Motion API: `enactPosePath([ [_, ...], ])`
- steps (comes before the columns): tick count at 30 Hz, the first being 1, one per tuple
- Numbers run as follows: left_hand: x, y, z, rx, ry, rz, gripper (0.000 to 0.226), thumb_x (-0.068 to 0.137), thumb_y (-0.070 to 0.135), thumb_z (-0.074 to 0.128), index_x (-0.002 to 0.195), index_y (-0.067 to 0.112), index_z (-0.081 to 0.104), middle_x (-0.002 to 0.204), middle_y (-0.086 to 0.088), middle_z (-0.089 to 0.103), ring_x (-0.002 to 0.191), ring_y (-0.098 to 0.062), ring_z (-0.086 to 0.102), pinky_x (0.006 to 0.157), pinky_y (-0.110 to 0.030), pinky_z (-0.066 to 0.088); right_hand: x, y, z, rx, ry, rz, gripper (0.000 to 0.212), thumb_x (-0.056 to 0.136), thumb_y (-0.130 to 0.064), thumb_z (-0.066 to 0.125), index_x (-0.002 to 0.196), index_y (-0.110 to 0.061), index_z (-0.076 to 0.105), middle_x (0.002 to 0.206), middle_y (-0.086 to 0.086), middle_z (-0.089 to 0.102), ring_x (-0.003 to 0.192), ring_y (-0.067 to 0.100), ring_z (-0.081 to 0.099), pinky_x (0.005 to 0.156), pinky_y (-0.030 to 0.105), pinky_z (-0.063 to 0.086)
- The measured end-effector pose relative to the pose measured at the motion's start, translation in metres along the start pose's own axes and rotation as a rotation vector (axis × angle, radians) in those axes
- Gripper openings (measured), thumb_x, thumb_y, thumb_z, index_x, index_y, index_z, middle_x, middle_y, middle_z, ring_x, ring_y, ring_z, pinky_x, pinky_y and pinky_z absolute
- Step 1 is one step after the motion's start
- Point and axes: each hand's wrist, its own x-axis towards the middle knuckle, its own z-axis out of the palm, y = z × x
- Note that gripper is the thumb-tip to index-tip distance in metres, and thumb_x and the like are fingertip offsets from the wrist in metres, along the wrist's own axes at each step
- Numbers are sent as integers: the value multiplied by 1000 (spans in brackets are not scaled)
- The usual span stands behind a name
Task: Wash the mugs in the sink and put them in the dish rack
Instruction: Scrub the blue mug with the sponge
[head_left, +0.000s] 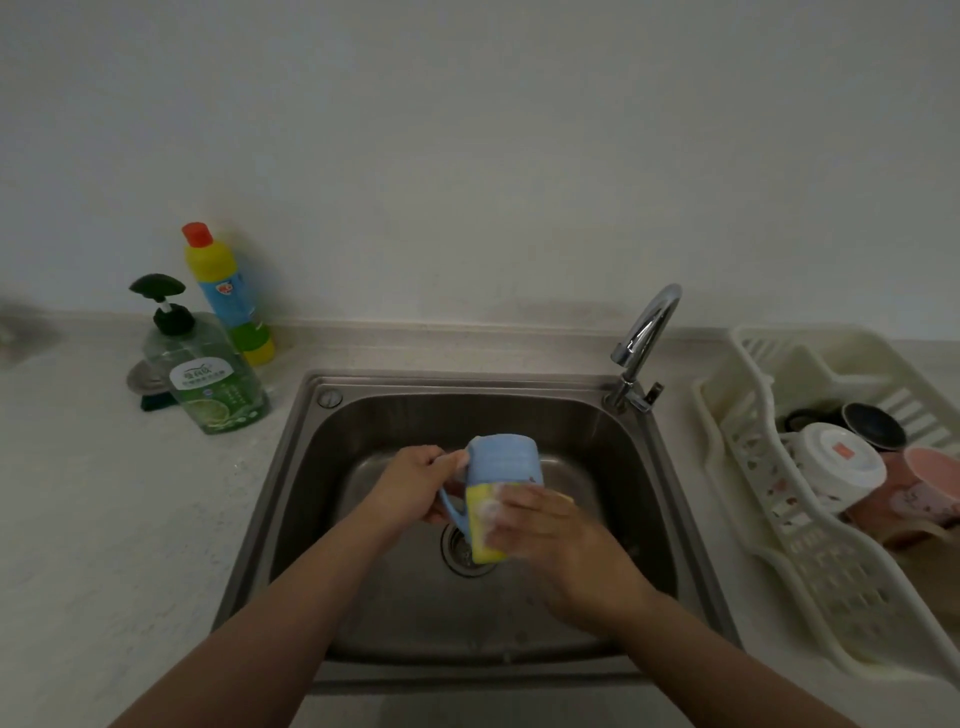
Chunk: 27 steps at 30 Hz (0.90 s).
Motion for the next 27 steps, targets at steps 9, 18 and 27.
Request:
enactPosePath([
  [9,-1,-6,-4,-58,17,-48,32,101,34,49,97,7,65,80,-3,70,58,-7,65,50,-20,47,-3,-9,-1,215,82,253,37,95,-15,43,127,-17,62,141,0,53,140,13,37,113,38,36],
  [18,2,-1,-7,-233,-6,-67,31,101,36,48,103,10,64,87,-6,70,68,-14,62,57,-24,47,-7,-20,-11,504,303,485,38,100,-19,38,131,-22,59,146,-15,46,139,11,39,113,33,34],
  [27,0,-5,-6,-293,-18,-75,36,102,37,45,108,7,64,87,-6,72,72,-16,65,61,-26,49,1,-32,-20,486,355,622,33,101,-28,44,129,-31,60,139,-12,54,131,7,48,107,27,42],
])
